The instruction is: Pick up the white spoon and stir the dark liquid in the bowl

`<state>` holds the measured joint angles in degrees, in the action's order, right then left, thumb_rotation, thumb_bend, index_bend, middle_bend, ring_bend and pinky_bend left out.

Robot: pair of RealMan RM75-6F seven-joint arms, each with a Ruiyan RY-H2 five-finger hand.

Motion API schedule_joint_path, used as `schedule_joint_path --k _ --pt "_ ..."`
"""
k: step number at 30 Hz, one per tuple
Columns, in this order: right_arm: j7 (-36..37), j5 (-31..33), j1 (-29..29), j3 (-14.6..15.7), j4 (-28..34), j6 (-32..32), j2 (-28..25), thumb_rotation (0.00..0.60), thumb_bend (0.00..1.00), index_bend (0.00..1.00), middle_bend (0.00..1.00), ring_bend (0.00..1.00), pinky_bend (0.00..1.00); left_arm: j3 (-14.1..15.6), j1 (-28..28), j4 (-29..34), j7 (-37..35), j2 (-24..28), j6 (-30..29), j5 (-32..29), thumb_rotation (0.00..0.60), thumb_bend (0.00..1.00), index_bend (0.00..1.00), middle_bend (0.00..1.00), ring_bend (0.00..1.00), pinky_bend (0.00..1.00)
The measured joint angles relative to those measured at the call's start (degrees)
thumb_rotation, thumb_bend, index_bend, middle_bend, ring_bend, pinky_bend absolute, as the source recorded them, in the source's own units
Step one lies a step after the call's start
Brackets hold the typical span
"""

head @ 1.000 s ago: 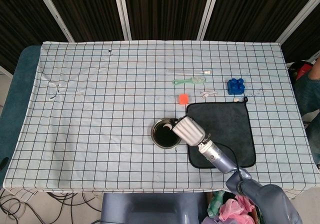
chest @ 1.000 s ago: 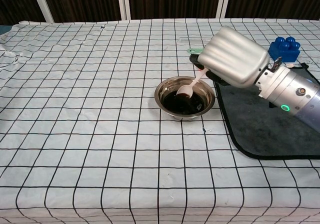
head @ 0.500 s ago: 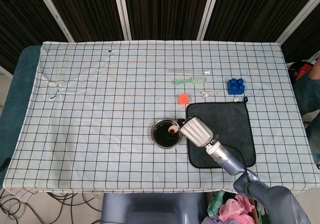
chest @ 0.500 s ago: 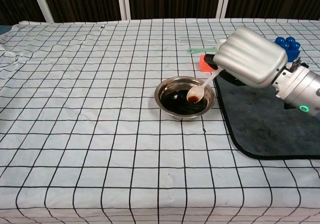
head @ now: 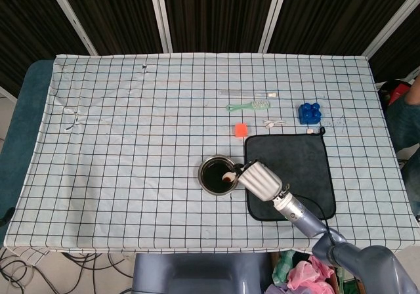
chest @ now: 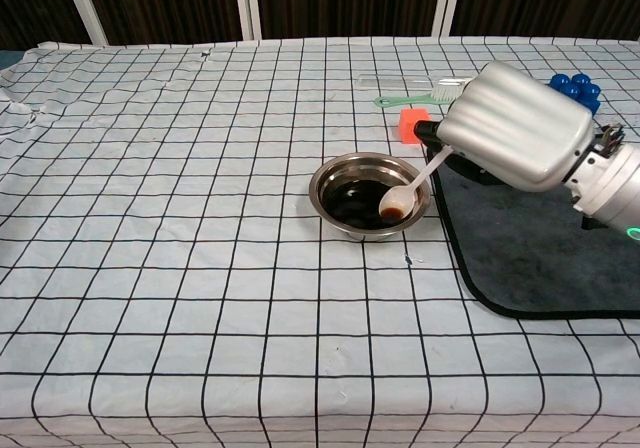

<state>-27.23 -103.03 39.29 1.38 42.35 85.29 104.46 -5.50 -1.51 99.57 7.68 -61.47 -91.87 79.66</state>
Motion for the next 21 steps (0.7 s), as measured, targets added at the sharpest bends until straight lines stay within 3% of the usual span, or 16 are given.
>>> schedule_joint_path --k 12,21 --pt "-2.47 -1.69 -0.56 0.78 7.04 0.61 -2.18 0.6 0.41 0.71 0.91 1.0 1.0 0.0 0.03 0.06 0.15 -0.03 0.05 -0.1 0.6 0.19 0.08 0.01 0.0 0.0" --pt "-3.54 -2.07 0.55 -0.36 9.1 -1.02 -1.04 0.6 0.41 0.71 0.91 1.0 1.0 -0.09 -0.24 0.14 -0.24 0.1 -0.55 0.0 0.6 0.19 0.08 0.01 0.0 0.0"
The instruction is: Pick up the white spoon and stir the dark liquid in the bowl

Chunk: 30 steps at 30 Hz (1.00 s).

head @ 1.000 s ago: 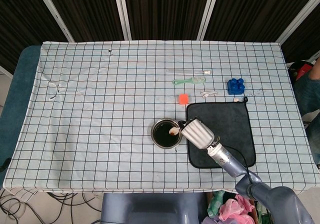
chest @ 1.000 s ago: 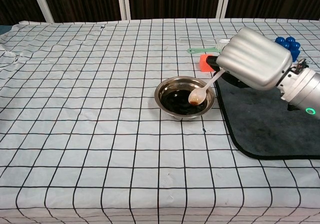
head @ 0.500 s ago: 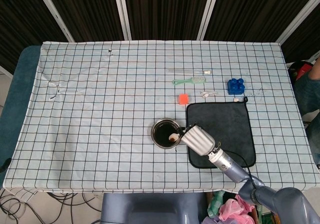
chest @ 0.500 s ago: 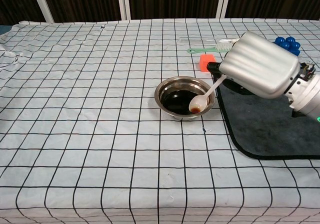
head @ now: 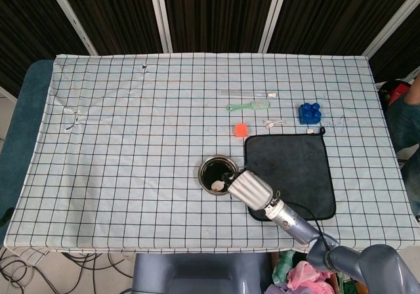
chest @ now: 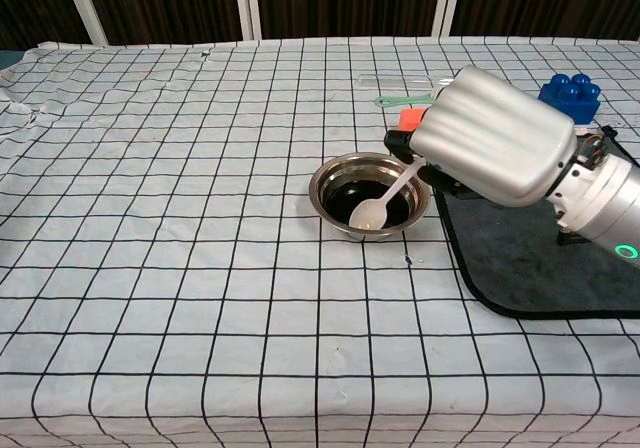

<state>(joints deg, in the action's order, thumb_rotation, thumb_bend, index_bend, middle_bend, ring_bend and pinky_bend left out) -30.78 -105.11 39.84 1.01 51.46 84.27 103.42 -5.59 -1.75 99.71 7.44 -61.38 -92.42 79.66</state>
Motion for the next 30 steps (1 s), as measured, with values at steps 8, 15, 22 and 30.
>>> schedule_joint_path --k 8,15,22,30 --pt "0.5 0.39 1.15 -1.43 -1.81 -1.23 2.47 0.6 0.41 0.71 0.91 1.0 1.0 -0.02 -0.23 0.01 -0.4 0.17 -0.45 0.21 0.6 0.19 0.08 0.01 0.0 0.0" --pt "1.86 1.58 2.09 -2.98 -5.12 -2.14 4.9 0.6 0.41 0.71 0.91 1.0 1.0 -0.03 -0.46 -0.02 -0.68 0.22 -0.98 0.51 0.6 0.19 0.08 0.01 0.0 0.0" --pt "3.12 3.07 2.96 -4.46 -9.45 -3.11 7.28 0.6 0.41 0.72 0.91 1.0 1.0 -0.08 -0.38 -0.09 -0.72 0.23 -0.78 0.4 0.6 0.19 0.08 0.01 0.0 0.0" --pt "4.95 4.57 3.61 -5.43 -15.7 -3.85 9.39 0.6 0.41 0.72 0.91 1.0 1.0 -0.12 -0.25 -0.15 -0.43 0.13 -0.49 0.2 0.6 0.19 0.08 0.01 0.0 0.0"
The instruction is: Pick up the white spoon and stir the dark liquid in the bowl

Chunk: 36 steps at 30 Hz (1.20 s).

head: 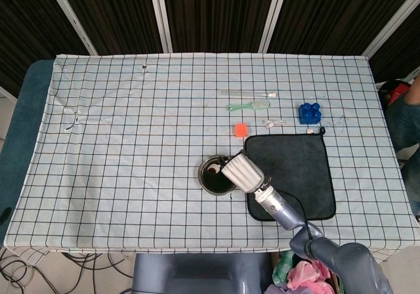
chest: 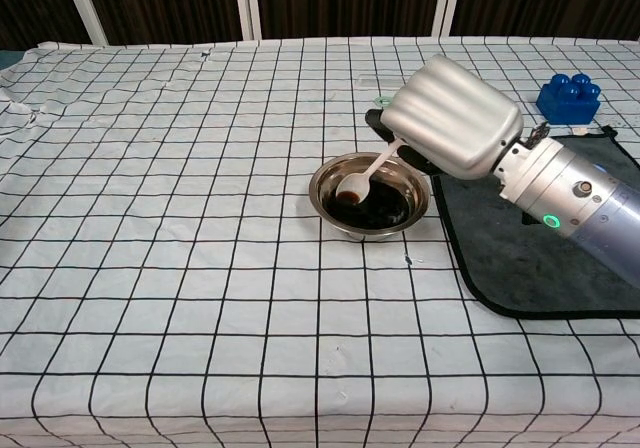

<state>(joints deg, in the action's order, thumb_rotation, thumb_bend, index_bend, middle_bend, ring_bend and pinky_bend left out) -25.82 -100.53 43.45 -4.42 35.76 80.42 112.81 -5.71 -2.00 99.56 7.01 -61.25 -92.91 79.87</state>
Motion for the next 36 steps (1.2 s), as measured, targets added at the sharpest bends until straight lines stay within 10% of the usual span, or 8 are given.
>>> schedule_joint_path --k 36 --pt "0.27 -2.05 -5.8 6.02 5.55 5.62 -7.09 0.6 0.41 0.73 0.91 1.0 1.0 0.23 0.39 0.12 1.6 -0.51 0.72 -0.13 0.6 0.19 0.08 0.01 0.0 0.0"
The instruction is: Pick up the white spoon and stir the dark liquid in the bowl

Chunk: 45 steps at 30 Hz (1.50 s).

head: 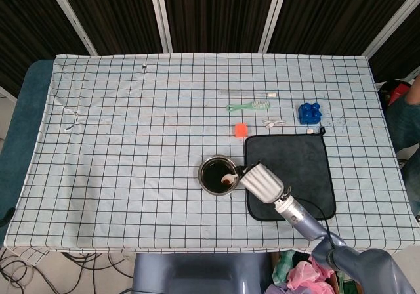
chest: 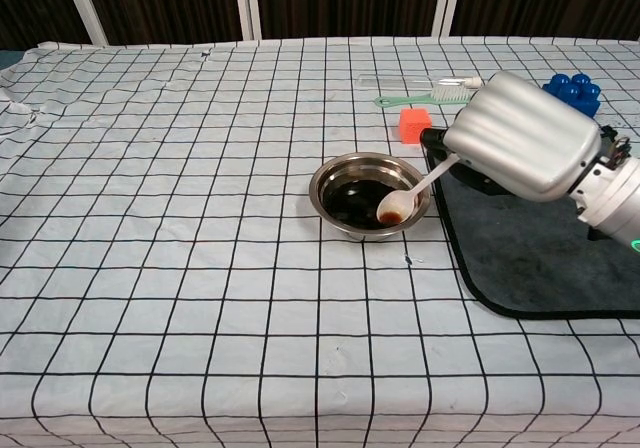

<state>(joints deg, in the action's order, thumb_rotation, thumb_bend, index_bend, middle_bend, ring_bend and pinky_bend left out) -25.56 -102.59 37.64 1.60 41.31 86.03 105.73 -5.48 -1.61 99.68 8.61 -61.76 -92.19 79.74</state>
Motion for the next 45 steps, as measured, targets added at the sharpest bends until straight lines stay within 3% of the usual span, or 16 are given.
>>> schedule_joint_path --k 9,16,22,32,45 --pt "-2.45 -1.69 0.06 0.7 6.31 0.15 -0.98 0.6 0.42 0.74 0.91 1.0 1.0 -0.04 -0.18 0.06 -0.36 0.15 -0.38 0.12 0.6 0.19 0.08 0.01 0.0 0.0" --pt "-3.46 -1.46 1.8 -1.47 7.53 -1.22 1.13 0.6 0.42 0.74 0.91 1.0 1.0 -0.08 -0.26 0.02 -0.8 0.32 -0.45 0.11 0.6 0.19 0.08 0.01 0.0 0.0" --pt "-3.43 0.1 3.11 -3.82 5.27 -2.74 3.77 0.6 0.42 0.74 0.91 1.0 1.0 -0.08 -0.29 0.01 -1.02 0.43 -0.49 0.18 0.6 0.19 0.08 0.01 0.0 0.0" --pt "-1.84 2.96 4.78 -6.47 -3.62 -5.02 7.64 0.6 0.42 0.74 0.91 1.0 1.0 -0.07 -0.37 0.0 -1.18 0.48 -0.63 0.3 0.6 0.19 0.08 0.01 0.0 0.0" --pt "1.37 4.24 4.52 -6.06 -8.82 -5.24 8.04 0.6 0.42 0.74 0.91 1.0 1.0 -0.02 -0.27 -0.02 -0.81 0.36 -0.44 0.25 0.6 0.19 0.09 0.01 0.0 0.0"
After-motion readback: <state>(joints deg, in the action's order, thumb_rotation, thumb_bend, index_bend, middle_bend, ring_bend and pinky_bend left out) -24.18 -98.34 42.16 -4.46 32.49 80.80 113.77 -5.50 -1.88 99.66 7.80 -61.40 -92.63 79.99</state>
